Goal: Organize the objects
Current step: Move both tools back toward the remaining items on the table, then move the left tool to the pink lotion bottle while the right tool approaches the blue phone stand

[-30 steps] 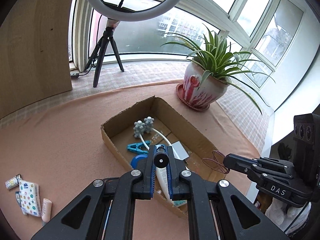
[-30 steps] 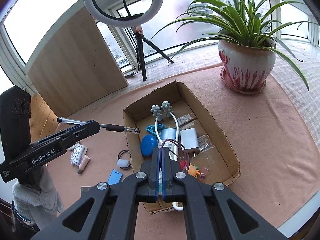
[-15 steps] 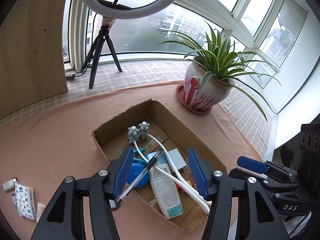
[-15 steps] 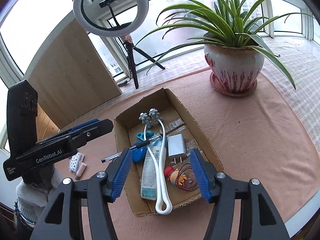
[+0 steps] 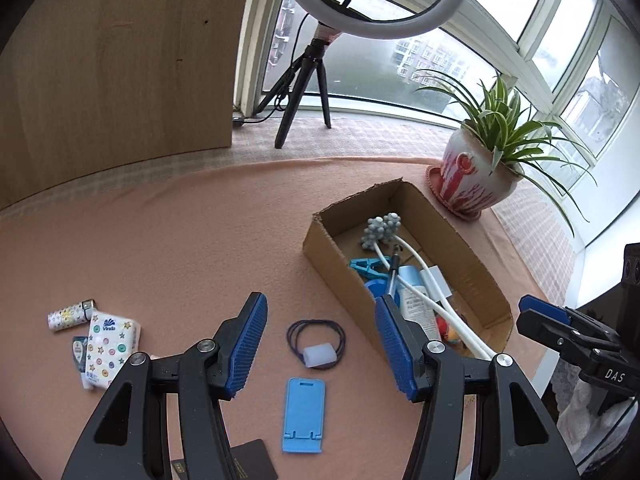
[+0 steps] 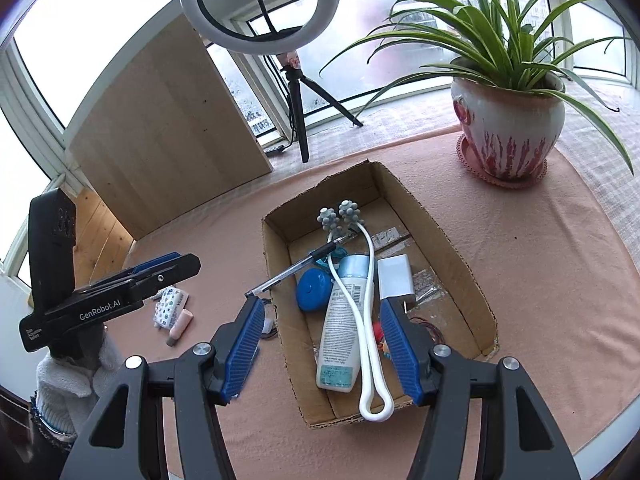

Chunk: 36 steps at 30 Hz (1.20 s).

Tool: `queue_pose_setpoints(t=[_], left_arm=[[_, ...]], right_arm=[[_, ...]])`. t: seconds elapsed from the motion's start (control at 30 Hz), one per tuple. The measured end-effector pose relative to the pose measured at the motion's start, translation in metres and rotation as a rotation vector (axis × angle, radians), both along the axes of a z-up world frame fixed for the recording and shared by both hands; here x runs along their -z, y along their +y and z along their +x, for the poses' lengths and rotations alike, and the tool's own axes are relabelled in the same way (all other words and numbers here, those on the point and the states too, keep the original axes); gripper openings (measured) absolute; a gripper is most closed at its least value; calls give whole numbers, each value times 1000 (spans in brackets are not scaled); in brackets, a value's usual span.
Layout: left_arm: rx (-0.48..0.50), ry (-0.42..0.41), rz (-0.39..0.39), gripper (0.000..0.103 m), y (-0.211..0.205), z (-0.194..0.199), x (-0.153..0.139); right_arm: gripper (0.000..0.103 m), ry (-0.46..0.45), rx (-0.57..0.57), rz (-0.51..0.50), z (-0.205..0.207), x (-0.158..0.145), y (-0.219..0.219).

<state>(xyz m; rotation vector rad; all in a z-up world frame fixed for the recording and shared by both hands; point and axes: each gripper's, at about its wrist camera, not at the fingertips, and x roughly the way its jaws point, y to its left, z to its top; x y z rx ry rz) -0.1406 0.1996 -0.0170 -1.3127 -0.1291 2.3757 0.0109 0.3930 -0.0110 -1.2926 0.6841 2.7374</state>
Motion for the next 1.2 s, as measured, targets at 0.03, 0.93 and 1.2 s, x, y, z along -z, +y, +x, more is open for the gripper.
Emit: queue_pose_setpoints(t=[0.03, 0.93, 1.2], left_arm=[[-17, -6, -2, 60, -10, 2, 2], [99, -172, -181, 60, -99, 79, 97], [28, -168, -164, 62, -121, 63, 97]], right_arm=[[57, 1, -12, 2, -1, 1, -5], [57, -291, -229, -65, -51, 91, -138], [57, -360, -178, -64, -70, 114, -144]])
